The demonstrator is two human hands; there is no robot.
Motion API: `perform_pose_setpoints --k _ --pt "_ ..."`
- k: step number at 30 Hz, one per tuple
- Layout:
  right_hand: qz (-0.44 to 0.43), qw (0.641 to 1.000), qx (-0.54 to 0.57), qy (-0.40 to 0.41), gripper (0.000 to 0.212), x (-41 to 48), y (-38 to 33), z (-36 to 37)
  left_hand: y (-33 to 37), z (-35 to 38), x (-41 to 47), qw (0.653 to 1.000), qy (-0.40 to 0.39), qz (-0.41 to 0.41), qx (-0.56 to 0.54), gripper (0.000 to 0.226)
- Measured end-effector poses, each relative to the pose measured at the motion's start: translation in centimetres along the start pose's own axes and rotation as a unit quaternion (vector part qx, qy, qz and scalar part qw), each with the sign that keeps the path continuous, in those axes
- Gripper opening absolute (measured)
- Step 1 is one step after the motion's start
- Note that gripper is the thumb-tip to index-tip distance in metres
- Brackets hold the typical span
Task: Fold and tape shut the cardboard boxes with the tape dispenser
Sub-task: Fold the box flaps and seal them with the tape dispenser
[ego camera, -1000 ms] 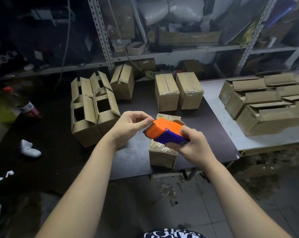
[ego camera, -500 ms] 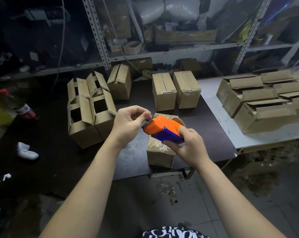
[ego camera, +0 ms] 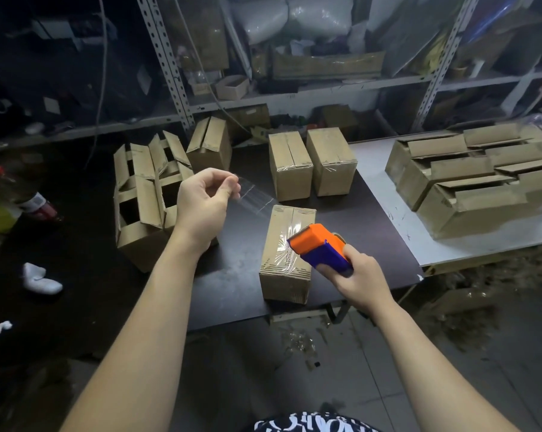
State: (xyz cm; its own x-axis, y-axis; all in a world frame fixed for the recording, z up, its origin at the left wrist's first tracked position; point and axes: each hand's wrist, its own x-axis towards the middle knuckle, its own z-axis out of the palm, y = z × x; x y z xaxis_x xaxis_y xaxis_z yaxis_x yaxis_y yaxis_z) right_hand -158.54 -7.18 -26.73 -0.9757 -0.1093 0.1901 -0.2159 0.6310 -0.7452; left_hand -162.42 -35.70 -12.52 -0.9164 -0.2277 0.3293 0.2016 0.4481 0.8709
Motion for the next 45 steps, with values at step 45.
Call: perform_pose_setpoints --k 45 --pt "0.064 0.926 0.328 -0.175 0.017 3.1 -8.3 1.8 -0.6 0.6 -4.9 0.982 -0.167 -0.065 -0.067 0.005"
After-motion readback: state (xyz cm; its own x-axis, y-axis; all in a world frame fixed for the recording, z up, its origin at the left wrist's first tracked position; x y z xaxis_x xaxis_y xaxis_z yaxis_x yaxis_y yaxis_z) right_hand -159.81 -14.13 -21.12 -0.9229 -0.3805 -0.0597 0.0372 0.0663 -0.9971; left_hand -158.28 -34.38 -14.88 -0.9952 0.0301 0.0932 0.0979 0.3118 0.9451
